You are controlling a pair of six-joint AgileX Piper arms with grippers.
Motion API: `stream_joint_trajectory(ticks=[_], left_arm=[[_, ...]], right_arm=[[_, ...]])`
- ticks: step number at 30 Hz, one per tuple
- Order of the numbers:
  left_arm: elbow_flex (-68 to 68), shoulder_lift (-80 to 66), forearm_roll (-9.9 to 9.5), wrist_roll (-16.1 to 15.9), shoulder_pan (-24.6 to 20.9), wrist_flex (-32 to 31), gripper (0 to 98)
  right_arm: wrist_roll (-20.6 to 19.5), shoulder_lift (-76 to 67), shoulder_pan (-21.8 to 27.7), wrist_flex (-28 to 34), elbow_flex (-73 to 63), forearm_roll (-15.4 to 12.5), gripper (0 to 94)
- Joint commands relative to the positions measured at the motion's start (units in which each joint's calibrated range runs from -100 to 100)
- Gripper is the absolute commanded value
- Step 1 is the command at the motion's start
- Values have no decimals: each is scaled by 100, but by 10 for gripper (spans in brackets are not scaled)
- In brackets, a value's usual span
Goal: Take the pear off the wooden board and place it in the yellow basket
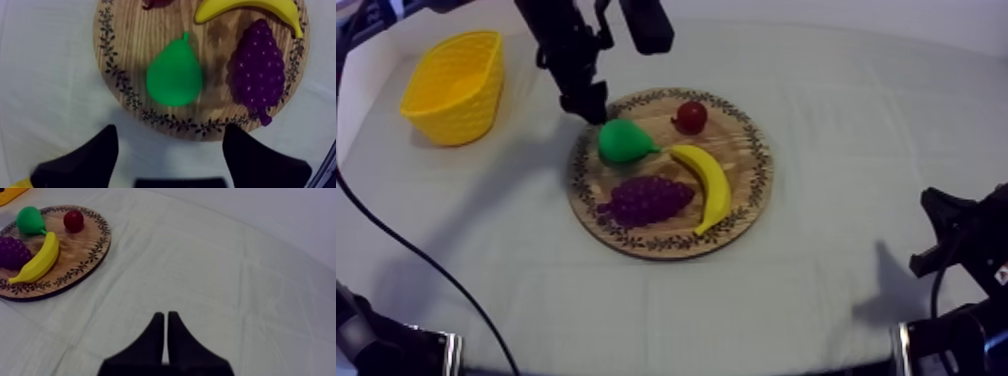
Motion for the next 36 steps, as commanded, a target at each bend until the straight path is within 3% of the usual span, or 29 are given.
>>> stream_joint_trajectory(ticks=[1, 27, 31, 36], left_arm=[[9, 205, -9, 0, -4, -23, 780], [-910, 2020, 45, -26, 59, -134, 756], [-971, 2205, 48, 70, 54, -139, 706], [-1091, 2372, 71, 167, 48, -158, 576]], right_arm=[[9, -4, -3, 4, -5, -1, 4], [10, -4, -3, 4, -5, -1, 4], [10, -4, -3, 4, -5, -1, 4], [10, -4, -3, 4, -5, -1, 4]])
